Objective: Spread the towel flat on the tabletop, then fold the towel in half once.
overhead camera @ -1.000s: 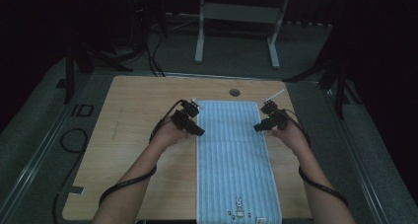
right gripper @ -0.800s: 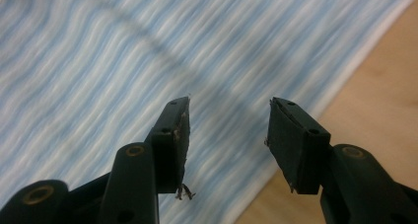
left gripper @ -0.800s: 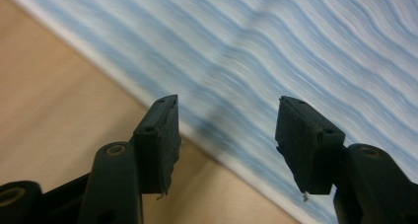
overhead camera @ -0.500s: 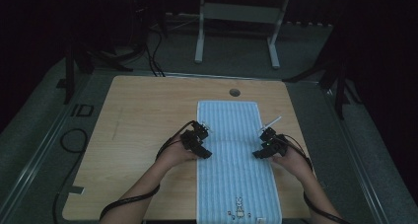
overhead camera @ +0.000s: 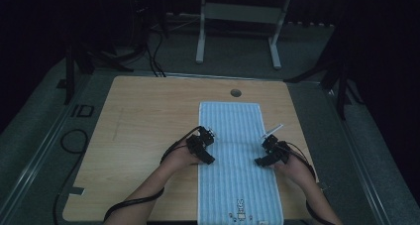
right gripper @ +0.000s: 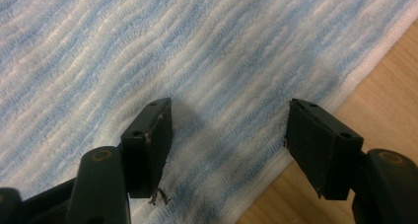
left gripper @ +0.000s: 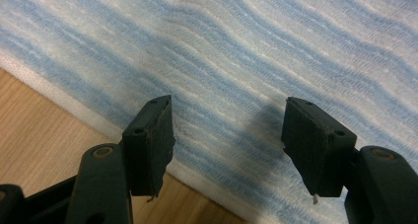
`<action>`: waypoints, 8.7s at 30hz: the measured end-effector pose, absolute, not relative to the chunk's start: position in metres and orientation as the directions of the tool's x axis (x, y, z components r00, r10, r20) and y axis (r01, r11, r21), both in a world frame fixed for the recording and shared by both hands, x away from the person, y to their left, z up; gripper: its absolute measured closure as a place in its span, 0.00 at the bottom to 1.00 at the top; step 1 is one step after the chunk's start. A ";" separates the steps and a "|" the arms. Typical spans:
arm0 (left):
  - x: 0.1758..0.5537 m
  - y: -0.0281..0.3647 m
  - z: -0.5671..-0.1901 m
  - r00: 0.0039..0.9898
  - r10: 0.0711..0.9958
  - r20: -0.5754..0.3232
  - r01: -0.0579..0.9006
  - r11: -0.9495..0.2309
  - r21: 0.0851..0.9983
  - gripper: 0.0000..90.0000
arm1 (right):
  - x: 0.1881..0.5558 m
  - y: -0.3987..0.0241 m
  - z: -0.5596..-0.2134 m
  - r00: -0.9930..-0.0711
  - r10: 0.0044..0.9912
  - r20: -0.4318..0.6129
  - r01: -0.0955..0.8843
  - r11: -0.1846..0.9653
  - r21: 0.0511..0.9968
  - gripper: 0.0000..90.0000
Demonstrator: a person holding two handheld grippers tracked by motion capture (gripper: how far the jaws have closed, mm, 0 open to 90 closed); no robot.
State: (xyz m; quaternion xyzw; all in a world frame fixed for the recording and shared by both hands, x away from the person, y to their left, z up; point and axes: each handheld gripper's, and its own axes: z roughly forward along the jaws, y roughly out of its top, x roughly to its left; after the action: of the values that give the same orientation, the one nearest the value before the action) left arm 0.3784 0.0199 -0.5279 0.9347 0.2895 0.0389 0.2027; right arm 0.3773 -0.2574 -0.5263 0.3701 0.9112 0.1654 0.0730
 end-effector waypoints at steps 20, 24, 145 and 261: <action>0.379 0.055 -0.510 0.763 0.645 -0.051 0.591 -0.663 0.460 0.40 | 0.378 -0.271 -0.495 -0.717 0.697 0.016 0.636 0.644 0.424 0.19; 0.389 0.060 -0.508 0.746 0.664 -0.057 0.610 -0.645 0.460 0.37 | 0.399 -0.276 -0.485 -0.683 0.730 0.013 0.665 0.614 0.424 0.31; 0.381 0.107 -0.484 0.733 0.680 0.019 0.623 -0.682 0.384 0.56 | 0.422 -0.232 -0.466 -0.735 0.677 -0.013 0.619 0.679 0.395 0.70; 0.256 0.114 -0.512 0.847 0.486 -0.213 0.512 -0.643 0.569 0.53 | 0.276 -0.240 -0.484 -0.835 0.549 0.029 0.481 0.704 0.523 0.61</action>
State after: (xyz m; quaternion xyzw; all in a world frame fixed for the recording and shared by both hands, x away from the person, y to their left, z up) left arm 0.2564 0.1140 -0.5120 0.9062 0.2754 -0.0200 0.3202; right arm 0.2759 -0.2403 -0.4837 0.2795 0.9207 0.2647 0.0644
